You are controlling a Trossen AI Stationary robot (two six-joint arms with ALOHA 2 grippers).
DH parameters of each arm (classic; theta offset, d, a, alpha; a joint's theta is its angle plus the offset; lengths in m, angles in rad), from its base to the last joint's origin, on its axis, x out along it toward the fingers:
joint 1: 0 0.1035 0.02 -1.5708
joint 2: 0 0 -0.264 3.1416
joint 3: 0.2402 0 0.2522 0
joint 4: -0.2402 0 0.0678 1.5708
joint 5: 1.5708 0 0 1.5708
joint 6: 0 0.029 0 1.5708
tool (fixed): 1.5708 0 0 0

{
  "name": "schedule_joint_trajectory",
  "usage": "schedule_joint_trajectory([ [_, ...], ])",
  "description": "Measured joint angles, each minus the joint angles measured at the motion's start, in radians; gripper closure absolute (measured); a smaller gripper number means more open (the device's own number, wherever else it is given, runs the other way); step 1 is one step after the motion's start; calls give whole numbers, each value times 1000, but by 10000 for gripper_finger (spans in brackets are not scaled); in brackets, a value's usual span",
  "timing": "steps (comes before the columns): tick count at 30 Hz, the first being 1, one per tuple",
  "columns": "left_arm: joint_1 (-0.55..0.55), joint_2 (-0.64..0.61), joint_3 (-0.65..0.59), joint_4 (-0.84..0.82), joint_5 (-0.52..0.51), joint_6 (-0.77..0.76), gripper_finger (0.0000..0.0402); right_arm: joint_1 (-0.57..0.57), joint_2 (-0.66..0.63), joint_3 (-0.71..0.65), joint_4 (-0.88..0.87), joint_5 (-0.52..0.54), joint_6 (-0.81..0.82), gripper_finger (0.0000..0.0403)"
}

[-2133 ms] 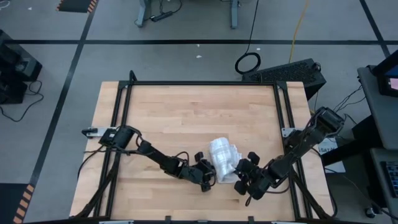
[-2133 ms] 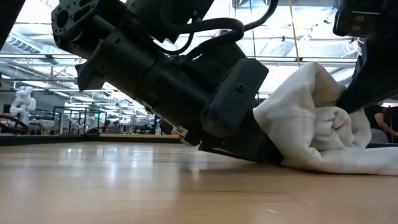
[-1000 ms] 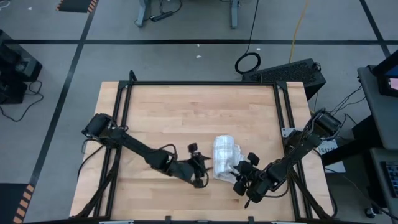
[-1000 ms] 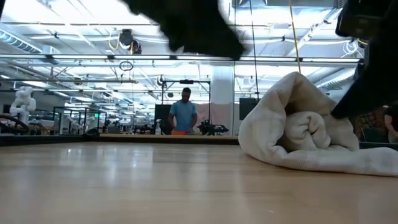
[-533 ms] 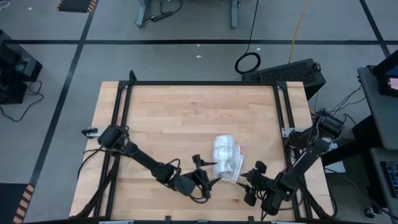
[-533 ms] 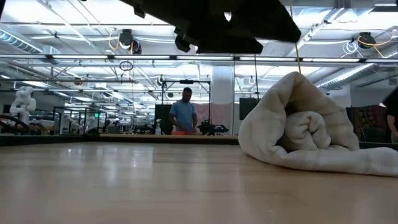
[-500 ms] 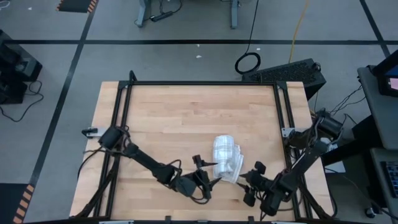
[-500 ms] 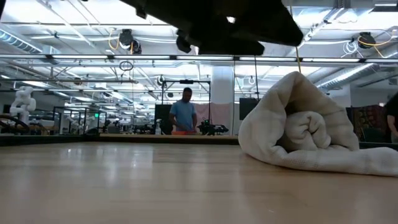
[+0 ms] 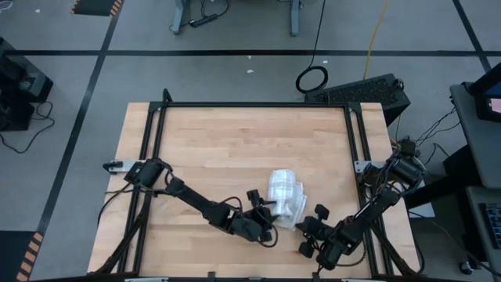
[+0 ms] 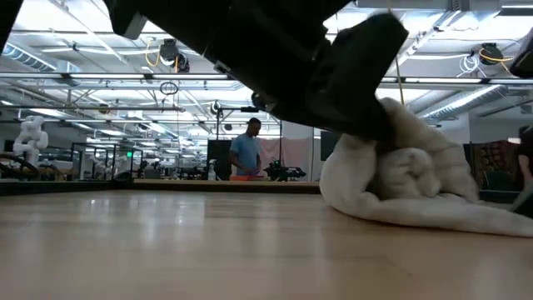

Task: Roll towel
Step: Roll the white kitchen towel

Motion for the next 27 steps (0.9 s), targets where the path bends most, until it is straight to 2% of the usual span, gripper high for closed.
schedule_joint_trajectory([
  [3,3,0,-1,21,-42,49,260,-16,14,0,11,2,-1,396],
  [6,11,-1,0,36,-28,105,360,-33,25,0,14,9,1,401],
  [7,14,-1,0,34,-6,121,378,-40,30,1,15,12,2,401],
  [11,11,-13,-2,26,2,177,385,-59,45,3,15,24,5,402],
  [17,-14,-81,-1,-96,-31,203,385,-63,49,3,7,22,5,402],
  [22,-23,-110,-1,-109,-21,309,385,-65,49,3,4,17,5,403],
  [27,-22,-110,-2,-121,103,341,386,-76,49,2,7,14,18,403],
])
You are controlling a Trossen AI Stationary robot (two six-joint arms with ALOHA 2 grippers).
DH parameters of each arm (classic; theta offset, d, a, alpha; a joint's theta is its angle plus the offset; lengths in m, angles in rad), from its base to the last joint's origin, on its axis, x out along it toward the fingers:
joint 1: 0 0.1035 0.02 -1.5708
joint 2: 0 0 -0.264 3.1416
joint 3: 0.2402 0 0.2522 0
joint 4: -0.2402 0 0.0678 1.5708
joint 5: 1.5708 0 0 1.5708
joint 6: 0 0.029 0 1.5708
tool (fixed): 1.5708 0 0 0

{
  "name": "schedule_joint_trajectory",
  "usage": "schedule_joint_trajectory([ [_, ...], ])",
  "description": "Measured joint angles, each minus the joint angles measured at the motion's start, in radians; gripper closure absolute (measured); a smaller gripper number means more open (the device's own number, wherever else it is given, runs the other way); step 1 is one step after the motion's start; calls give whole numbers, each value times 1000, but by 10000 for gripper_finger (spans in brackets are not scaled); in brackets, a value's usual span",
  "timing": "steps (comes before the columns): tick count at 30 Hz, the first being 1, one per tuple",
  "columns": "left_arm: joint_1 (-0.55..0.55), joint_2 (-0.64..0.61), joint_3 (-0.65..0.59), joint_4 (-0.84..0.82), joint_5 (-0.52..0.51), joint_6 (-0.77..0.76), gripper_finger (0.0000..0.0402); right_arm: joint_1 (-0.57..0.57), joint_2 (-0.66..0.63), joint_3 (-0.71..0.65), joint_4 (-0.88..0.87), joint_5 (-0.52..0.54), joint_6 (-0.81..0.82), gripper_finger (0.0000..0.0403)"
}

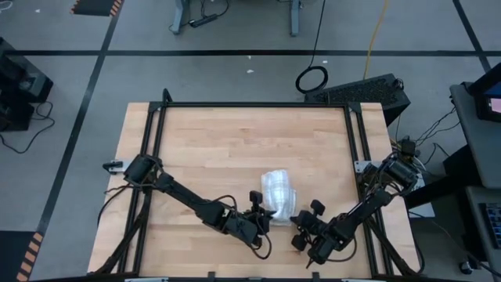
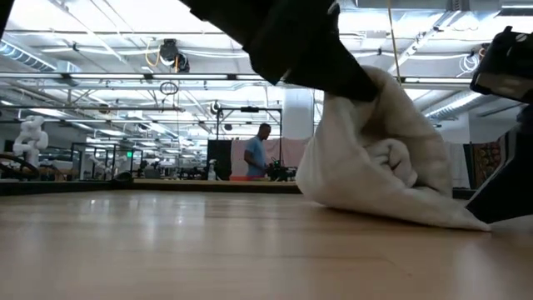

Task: Roll towel
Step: Roll the white kitchen towel

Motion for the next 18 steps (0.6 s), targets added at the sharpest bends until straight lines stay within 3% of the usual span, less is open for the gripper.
schedule_joint_trajectory([
  [8,-20,-12,-36,-1,-11,63,386,-4,0,0,-3,-3,-22,403],
  [18,36,-11,-67,-15,48,-4,387,-5,-4,-2,5,-2,-56,403],
])
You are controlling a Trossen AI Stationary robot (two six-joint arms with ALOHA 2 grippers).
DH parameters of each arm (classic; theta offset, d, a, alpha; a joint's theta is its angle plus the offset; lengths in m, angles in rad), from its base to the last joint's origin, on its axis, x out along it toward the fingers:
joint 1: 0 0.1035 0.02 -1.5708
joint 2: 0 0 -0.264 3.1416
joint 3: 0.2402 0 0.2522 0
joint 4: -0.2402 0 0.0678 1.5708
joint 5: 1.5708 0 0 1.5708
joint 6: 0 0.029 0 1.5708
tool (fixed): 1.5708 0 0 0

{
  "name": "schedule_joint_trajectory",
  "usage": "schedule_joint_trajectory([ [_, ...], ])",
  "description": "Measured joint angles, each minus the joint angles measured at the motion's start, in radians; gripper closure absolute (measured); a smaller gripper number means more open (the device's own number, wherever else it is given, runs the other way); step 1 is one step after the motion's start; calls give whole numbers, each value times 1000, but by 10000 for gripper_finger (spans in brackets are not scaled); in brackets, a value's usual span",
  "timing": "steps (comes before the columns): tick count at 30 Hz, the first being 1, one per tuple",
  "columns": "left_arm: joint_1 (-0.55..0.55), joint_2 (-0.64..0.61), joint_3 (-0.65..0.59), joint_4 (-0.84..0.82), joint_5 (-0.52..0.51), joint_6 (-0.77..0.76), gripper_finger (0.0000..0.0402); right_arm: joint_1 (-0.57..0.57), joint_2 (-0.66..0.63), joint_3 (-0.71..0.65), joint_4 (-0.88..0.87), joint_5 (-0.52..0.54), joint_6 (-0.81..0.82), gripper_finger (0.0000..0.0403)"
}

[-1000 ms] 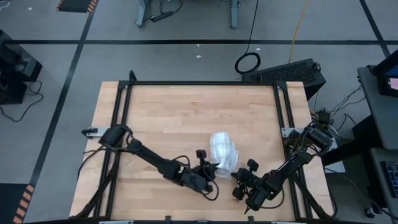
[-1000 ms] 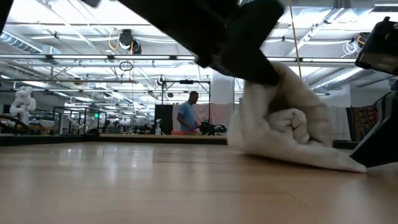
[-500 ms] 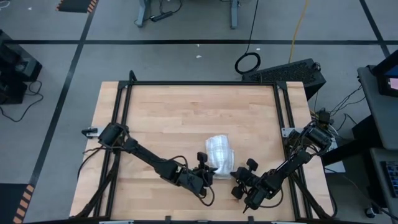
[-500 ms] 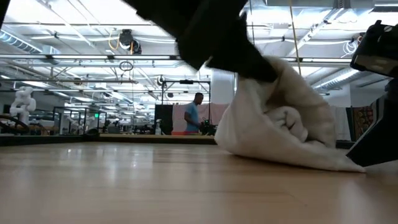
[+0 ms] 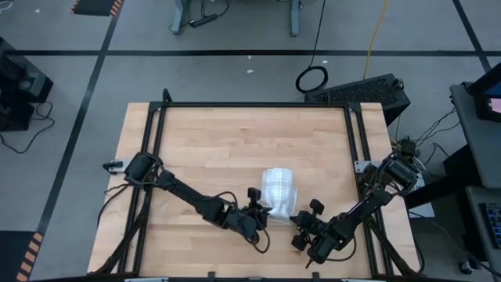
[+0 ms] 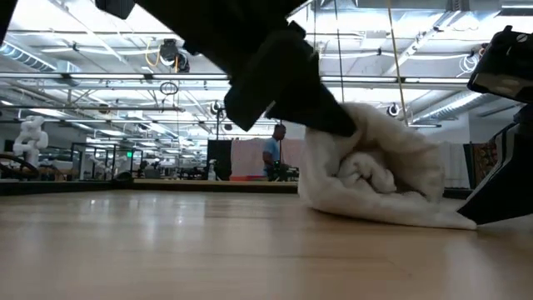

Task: Roll towel
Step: Roll the white kitchen towel

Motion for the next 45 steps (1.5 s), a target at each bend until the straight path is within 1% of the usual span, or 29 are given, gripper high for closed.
schedule_joint_trajectory([
  [3,7,0,-15,3,4,-78,386,0,-41,-2,-58,-32,26,402],
  [5,9,0,-19,-5,3,-129,383,7,-75,-5,-85,-29,37,402],
  [7,9,0,-19,9,-8,-187,374,11,-104,-3,-84,-11,27,394],
  [9,9,0,-19,34,-12,-234,358,10,-118,-3,-87,-10,17,377],
  [11,8,0,-19,61,-12,-280,333,9,-116,-3,-86,0,32,354],
  [13,2,-4,-17,62,-3,-316,302,15,-116,-3,-70,48,58,329],
  [17,-22,-52,-17,-6,4,-304,236,30,-100,-2,33,192,57,284],
  [19,-35,-102,-17,-60,-2,-296,207,34,-80,-2,87,220,23,262],
  [21,-42,-145,-15,-101,-37,-277,182,31,-52,-1,118,222,18,240],
  [22,-43,-170,-21,-128,-72,-249,172,26,-40,-1,127,222,19,229],
  [24,-31,-205,-46,-178,-192,-181,156,15,-19,-1,142,224,30,210],
  [25,-15,-215,-59,-178,-256,-160,151,11,-11,-1,140,228,45,201],
  [26,10,-225,-75,-184,-304,-139,147,5,-3,-1,140,243,56,194],
  [27,43,-234,-91,-191,-325,-119,145,-1,2,-1,143,258,65,187],
  [28,81,-237,-105,-185,-309,-106,144,-7,7,0,148,266,69,183],
  [30,169,-237,-130,-152,-169,-92,144,-18,13,0,146,275,70,181],
  [32,261,-233,-144,-156,29,-95,144,-28,19,0,145,266,62,187],
  [35,385,-203,-144,-127,340,-116,143,-37,19,0,123,257,43,219],
  [37,449,-188,-147,-117,481,-143,143,-42,19,0,112,255,29,251],
  [38,475,-178,-144,-89,528,-148,143,-44,19,0,112,254,15,269],
  [39,493,-173,-143,-89,553,-148,144,-48,19,0,113,253,-3,288],
  [40,506,-170,-145,-104,568,-147,144,-55,19,0,112,249,-14,308],
  [42,520,-149,-144,-83,604,-137,150,-67,19,0,104,242,-37,348],
  [44,523,-135,-145,-96,648,-124,165,-82,18,0,101,227,-82,384],
  [45,518,-130,-146,-100,662,-121,177,-89,18,0,98,216,-98,392],
])
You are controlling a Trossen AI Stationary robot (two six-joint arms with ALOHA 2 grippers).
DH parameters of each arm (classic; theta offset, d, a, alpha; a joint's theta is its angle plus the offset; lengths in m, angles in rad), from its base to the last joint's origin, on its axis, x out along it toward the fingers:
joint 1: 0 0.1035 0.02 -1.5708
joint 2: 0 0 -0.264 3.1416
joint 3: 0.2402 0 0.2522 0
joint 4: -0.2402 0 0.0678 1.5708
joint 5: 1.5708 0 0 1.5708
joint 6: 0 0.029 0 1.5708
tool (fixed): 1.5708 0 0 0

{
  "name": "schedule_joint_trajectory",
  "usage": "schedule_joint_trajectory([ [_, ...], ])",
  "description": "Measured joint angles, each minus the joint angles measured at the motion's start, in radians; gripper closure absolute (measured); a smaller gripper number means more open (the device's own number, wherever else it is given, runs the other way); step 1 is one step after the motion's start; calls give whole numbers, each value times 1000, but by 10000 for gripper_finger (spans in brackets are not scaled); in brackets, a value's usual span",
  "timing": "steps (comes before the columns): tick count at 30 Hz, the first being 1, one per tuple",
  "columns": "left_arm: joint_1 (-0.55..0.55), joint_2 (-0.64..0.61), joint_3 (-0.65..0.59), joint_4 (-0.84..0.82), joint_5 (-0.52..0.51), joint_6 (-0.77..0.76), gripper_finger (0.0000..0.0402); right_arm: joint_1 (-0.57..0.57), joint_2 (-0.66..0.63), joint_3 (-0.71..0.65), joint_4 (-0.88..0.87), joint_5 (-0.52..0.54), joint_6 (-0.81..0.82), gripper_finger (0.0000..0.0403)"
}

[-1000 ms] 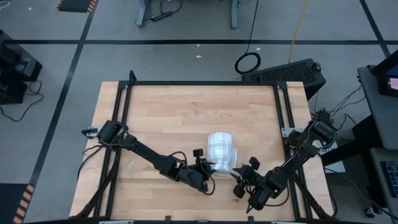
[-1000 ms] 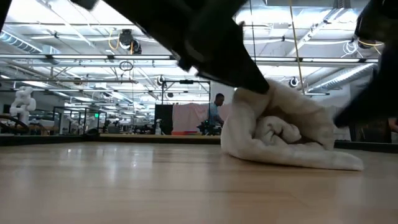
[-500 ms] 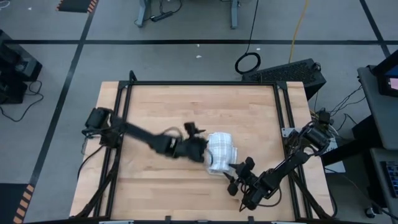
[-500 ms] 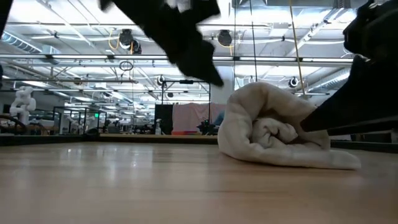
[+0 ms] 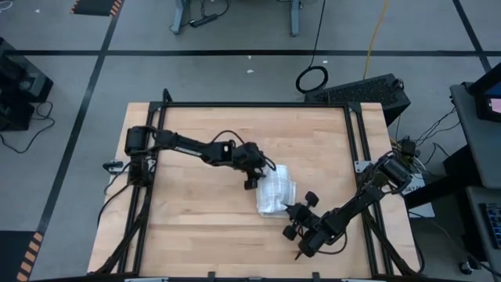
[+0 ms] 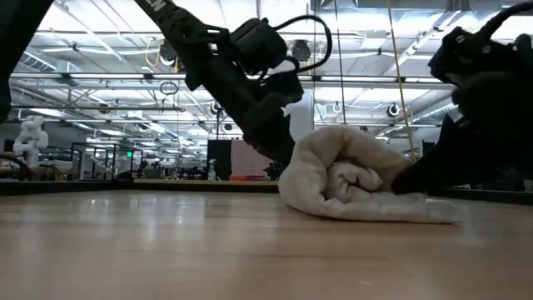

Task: Roll towel
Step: Roll the white kitchen towel

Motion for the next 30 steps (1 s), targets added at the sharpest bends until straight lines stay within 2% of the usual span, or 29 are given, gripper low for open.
schedule_joint_trajectory([
  [2,-19,15,4,22,21,1,210,-14,0,0,-10,-14,-40,391],
  [6,-66,18,2,-41,25,-58,297,-34,-1,0,-14,-19,-143,386],
  [10,-133,-7,2,-179,-25,-240,384,-43,-1,0,-24,-21,-271,397],
  [14,-232,-40,2,-262,-130,-442,385,-49,-7,0,-10,-36,-407,399],
  [17,-335,-55,2,-266,-223,-584,387,-61,-13,0,68,-69,-522,397],
  [21,-455,-58,2,-283,-444,-782,392,-71,-27,0,196,-163,-603,388],
  [25,-526,-58,2,-270,-615,-930,387,-62,-71,0,127,-239,-499,358],
  [30,-564,-58,2,-229,-670,-962,381,-3,-167,0,-40,-282,-334,303],
])
